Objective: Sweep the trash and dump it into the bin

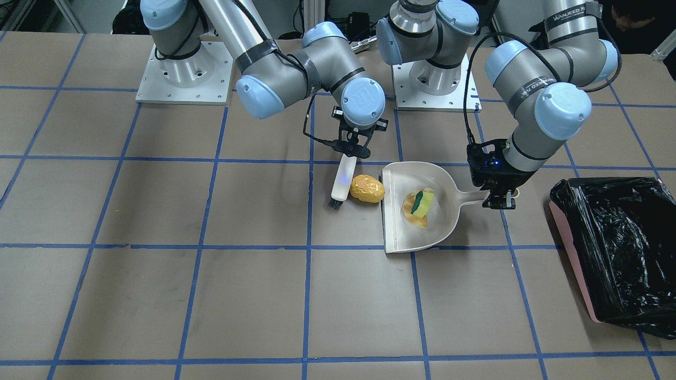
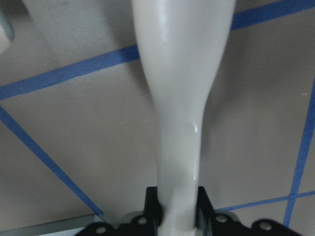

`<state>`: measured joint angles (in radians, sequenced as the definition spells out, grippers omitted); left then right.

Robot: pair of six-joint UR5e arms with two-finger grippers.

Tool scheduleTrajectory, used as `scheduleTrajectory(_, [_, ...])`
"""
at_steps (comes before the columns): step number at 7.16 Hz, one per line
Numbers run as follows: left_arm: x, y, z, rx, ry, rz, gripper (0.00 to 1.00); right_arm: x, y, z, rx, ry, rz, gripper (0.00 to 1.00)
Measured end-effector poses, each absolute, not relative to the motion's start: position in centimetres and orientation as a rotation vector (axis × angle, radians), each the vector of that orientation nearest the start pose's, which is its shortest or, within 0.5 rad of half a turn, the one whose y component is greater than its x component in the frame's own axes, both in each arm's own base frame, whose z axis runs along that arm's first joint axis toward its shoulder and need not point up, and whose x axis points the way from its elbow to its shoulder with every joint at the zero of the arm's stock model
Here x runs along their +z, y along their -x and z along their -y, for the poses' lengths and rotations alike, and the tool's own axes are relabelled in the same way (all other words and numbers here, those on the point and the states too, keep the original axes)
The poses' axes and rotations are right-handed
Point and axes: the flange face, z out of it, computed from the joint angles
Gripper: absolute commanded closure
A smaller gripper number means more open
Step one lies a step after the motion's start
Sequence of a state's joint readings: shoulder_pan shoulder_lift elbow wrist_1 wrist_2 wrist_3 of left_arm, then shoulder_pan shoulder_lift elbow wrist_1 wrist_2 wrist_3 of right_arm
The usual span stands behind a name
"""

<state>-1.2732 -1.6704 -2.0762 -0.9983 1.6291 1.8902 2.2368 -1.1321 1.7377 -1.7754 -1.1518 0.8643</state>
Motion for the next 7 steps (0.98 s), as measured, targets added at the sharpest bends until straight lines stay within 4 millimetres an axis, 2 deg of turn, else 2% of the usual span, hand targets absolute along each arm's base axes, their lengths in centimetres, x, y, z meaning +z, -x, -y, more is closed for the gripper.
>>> scheduleTrajectory(3, [26.4, -1.6, 48.3, -0.095, 2.255, 2.196, 1.00, 18.9, -50.4, 34.8, 0.819, -0.393, -2.896, 1.00])
scheduleTrajectory(7, [26.5, -4.7, 48.4, -0.074, 2.217, 2.224, 1.00, 19.4, -54.0, 37.5, 0.771, -0.349, -2.809, 1.00])
